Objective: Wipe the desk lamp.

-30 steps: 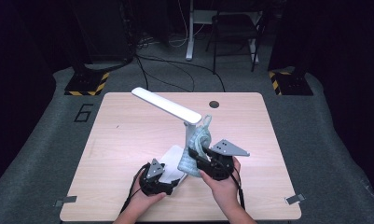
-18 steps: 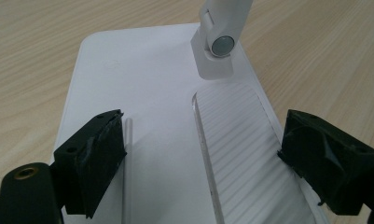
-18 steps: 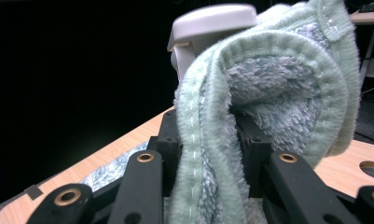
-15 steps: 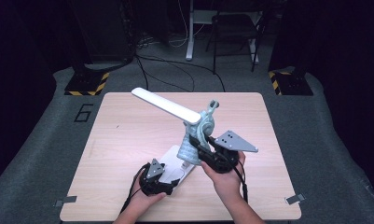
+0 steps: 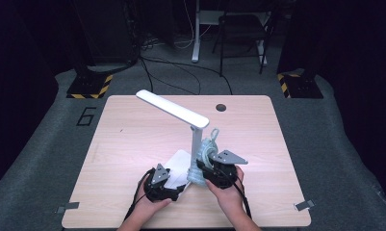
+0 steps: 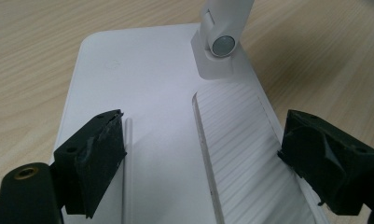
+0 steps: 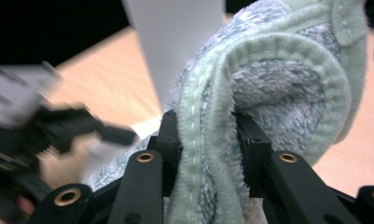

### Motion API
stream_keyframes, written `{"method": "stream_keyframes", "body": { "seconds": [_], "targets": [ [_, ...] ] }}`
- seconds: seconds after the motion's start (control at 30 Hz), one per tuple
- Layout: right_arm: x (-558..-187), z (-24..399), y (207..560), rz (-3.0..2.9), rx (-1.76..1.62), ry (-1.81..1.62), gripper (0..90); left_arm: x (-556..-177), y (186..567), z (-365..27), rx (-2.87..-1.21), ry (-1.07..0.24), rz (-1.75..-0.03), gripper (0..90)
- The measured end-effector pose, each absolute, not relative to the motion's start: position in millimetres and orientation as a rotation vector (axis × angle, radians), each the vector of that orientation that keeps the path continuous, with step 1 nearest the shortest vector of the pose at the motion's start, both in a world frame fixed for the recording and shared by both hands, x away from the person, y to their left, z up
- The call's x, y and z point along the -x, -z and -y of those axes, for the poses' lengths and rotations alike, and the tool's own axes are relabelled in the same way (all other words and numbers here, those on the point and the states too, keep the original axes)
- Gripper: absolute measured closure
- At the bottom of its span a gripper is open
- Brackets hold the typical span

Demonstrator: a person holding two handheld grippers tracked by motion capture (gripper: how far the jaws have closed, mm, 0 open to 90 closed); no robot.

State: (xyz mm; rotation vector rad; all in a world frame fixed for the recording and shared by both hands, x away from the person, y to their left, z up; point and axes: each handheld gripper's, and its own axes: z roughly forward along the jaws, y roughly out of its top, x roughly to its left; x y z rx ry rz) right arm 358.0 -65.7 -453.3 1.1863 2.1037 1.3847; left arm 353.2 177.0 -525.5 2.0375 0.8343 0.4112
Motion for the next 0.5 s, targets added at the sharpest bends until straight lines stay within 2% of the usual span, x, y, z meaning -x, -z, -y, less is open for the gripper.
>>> {"method": "stream_keyframes", "body": {
  "seconds": [0.23, 0.37, 0.5],
  "targets": [
    [-363.5, 63.6, 495.7, -2.215, -1.258, -1.202, 67.0, -353.4, 525.0, -177.5, -2.041, -0.400, -0.834, 13.6],
    [-352.1, 57.1, 502.6, -2.224, -1.237, -1.146, 66.2, -353.5, 525.0, -177.6, -2.041, -0.397, -0.834, 13.6],
    [-339.4, 48.8, 504.9, -2.262, -1.235, -1.141, 61.7, -353.3, 525.0, -177.6, -2.040, -0.398, -0.837, 13.5]
  ]
}}
